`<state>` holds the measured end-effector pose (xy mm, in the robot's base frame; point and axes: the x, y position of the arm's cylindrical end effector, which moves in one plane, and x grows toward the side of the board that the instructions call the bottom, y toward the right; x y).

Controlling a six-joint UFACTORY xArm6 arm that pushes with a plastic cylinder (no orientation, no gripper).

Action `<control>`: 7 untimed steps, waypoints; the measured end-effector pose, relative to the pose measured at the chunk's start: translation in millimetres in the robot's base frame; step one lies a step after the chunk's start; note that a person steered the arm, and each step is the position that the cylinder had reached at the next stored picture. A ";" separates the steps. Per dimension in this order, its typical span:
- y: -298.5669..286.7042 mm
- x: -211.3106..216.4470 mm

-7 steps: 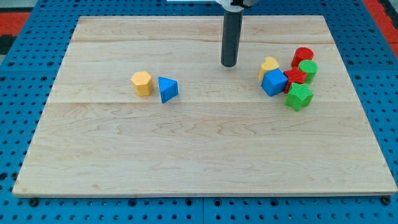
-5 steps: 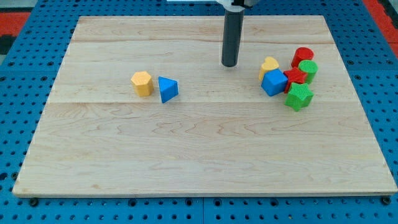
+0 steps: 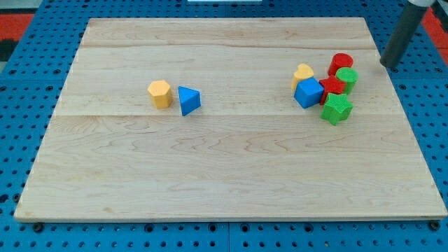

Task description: Move both the circles diagonal to each other

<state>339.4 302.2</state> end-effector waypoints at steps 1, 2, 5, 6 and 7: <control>-1.1 0.2; -3.5 0.2; -89.2 3.8; -88.4 3.8; -78.3 16.2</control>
